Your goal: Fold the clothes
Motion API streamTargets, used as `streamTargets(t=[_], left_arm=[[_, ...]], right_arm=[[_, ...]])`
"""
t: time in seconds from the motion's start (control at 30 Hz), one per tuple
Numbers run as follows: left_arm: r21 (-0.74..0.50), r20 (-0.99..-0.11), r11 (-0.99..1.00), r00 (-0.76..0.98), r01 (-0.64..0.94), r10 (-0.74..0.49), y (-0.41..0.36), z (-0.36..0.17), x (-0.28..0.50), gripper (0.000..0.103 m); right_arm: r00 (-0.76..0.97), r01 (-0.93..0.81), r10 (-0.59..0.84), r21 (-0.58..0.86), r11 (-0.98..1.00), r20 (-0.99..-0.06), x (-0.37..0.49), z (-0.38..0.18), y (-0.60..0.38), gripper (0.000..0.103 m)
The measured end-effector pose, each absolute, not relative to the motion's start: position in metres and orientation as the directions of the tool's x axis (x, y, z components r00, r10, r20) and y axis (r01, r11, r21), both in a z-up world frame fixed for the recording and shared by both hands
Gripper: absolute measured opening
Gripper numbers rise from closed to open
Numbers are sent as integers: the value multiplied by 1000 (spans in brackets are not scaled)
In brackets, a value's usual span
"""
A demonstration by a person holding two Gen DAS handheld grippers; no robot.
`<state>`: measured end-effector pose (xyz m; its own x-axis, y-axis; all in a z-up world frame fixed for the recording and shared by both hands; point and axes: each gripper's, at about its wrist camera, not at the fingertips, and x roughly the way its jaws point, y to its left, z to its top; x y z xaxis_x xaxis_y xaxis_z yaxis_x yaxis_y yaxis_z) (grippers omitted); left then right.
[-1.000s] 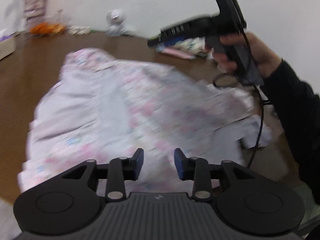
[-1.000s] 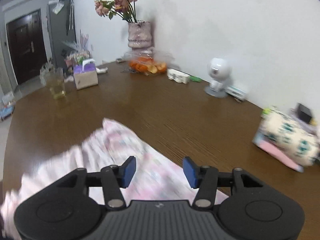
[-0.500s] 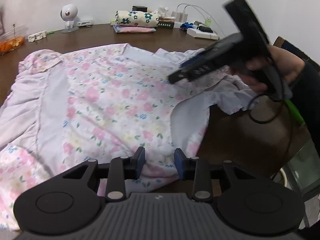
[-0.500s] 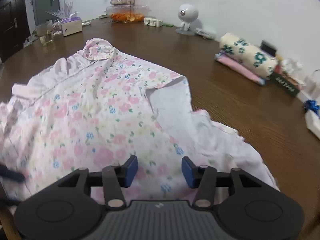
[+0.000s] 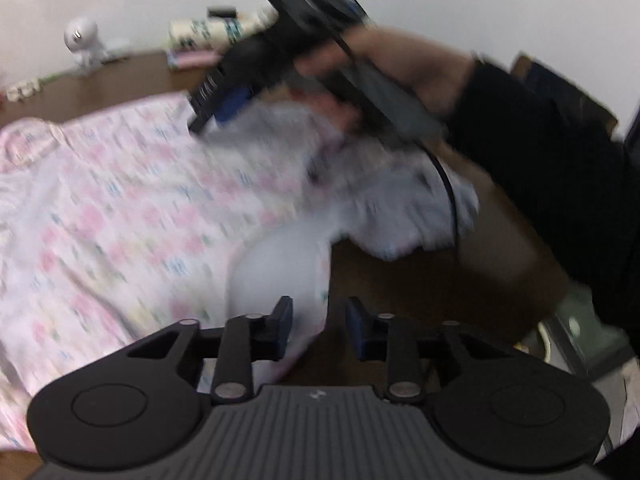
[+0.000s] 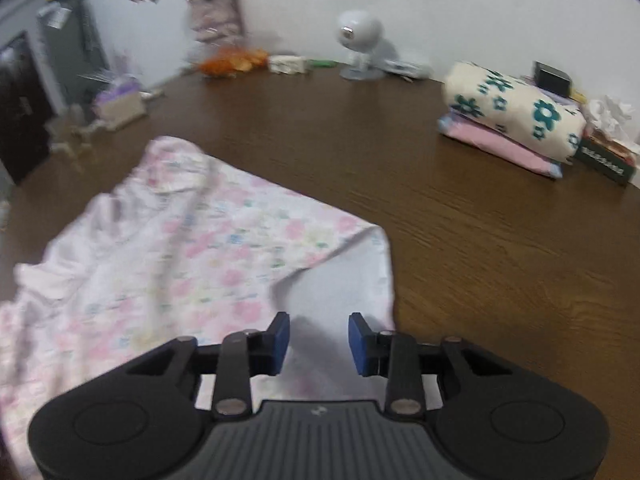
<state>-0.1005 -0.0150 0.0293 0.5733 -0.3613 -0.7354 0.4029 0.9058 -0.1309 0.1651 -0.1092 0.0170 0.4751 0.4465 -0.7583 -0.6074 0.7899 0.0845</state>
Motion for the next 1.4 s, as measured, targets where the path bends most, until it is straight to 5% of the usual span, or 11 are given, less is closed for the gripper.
streamTargets(t=[0.13, 0.2, 0.33, 0.6, 0.7, 0.83, 1.0, 1.13, 1.2, 1.27, 1.4], left_arm=[[-161, -728, 904, 571, 395, -379, -6, 26, -104, 33], [-177, -732, 905, 563, 387, -384, 1, 27, -103, 33], [-339, -679, 860, 534, 381, -504, 8, 48, -98, 39], [-270, -677, 861, 550, 431, -488, -58, 43, -54, 45], [-245, -713, 868, 526, 431, -463, -65, 29, -51, 38], [-248, -720, 859, 508, 448, -473, -60, 25, -58, 38], [-237, -720, 852, 505, 467, -477, -53, 23, -66, 38], [-254, -705, 840, 503, 479, -500, -47, 20, -68, 38], [-261, -705, 839, 499, 478, -503, -45, 20, -67, 38], [-260, -706, 840, 500, 477, -502, -43, 21, -68, 38], [-258, -707, 843, 502, 473, -498, -40, 22, -67, 38]], right_arm=[[481, -579, 459, 121, 806, -747, 168, 24, -125, 35], [540, -536, 426, 94, 839, -725, 155, 36, -154, 49], [603, -452, 286, -24, 892, -745, 137, 32, -196, 49], [511, -488, 423, 153, 859, -748, 183, 22, -204, 43], [522, -507, 313, 7, 862, -793, 189, 13, -185, 24], [634, -419, 198, -118, 900, -747, 189, 16, -196, 20], [652, -332, 238, 11, 943, -720, 161, 45, -250, 42], [569, -326, 221, 29, 945, -792, 139, 28, -268, 42], [558, -336, 215, 19, 942, -801, 137, 19, -268, 35], [562, -352, 221, 11, 936, -797, 139, 13, -267, 3], [703, -385, 174, -164, 908, -689, 137, 30, -255, 0]])
